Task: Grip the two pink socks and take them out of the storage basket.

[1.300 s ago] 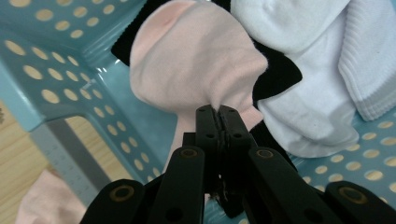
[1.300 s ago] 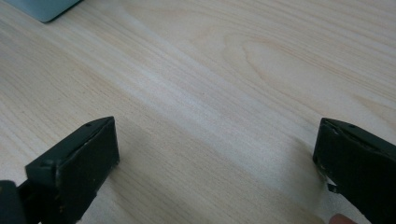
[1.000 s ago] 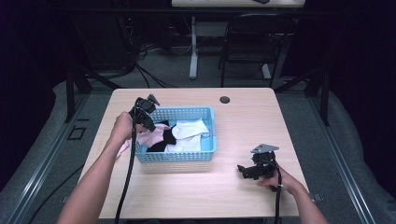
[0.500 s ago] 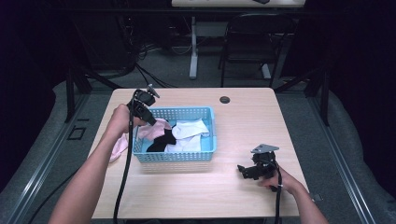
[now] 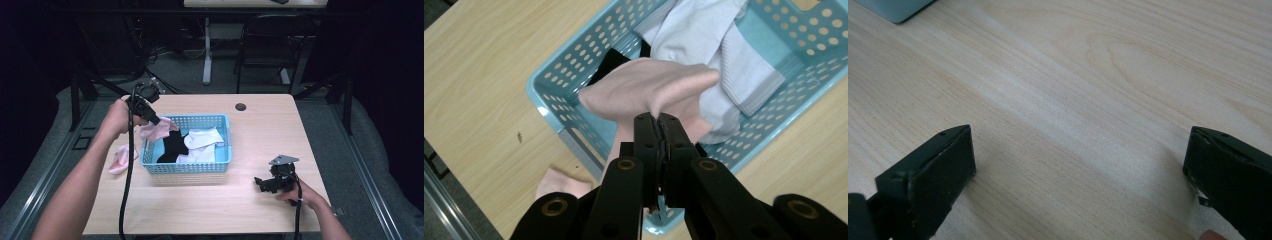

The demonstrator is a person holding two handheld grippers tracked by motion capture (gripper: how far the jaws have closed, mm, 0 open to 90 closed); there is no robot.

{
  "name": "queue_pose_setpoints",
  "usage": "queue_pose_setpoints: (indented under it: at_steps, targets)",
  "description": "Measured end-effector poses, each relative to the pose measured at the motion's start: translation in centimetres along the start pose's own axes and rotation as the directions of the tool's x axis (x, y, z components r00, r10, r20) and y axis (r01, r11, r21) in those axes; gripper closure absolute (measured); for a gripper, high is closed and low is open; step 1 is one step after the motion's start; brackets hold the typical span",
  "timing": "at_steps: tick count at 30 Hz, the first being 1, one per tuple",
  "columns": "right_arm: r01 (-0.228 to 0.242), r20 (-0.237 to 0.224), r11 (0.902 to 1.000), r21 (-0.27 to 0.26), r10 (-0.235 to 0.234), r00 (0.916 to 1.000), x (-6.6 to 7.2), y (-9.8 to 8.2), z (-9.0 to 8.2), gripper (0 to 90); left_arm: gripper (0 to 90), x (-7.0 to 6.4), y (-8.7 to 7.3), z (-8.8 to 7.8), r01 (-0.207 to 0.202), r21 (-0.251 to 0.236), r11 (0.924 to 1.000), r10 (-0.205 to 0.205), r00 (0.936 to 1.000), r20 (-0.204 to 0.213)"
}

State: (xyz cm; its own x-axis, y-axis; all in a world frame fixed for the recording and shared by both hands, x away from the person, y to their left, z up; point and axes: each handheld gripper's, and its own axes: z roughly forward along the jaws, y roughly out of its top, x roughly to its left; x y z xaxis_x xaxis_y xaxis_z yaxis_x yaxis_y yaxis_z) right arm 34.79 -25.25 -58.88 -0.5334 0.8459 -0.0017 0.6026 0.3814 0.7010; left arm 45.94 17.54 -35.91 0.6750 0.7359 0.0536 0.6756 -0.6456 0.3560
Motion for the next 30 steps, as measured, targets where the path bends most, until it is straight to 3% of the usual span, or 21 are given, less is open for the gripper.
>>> queue_pose_setpoints:
  at_steps: [7, 18, 26, 30]
  targets:
    - [-0.001, 0.000, 1.0000, 0.003, 0.001, 1.0000, 0.0, 0.0, 0.0, 0.0, 87.9, 1.0, -1.1, -1.7, 0.015, 0.006, 0.9999, -0.014, 0.9996, -0.023]
    - [-0.003, 0.001, 1.0000, 0.001, 0.003, 1.0000, 0.0, 0.0, 0.0, 0.0, 87.7, 3.9, -3.9, -3.9, 0.097, -0.024, 0.9950, -0.099, 0.9925, -0.072]
    - [-0.002, 0.001, 1.0000, -0.002, 0.002, 1.0000, 0.0, 0.0, 0.0, 0.0, 87.7, 7.1, -7.1, -3.0, 0.193, 0.007, 0.9812, -0.191, 0.9757, -0.108]
    - [-0.002, 0.002, 1.0000, -0.001, 0.002, 1.0000, 0.0, 0.0, 0.0, 0.0, 87.8, 8.4, -8.7, -1.7, 0.255, 0.033, 0.9665, -0.248, 0.9595, -0.133]
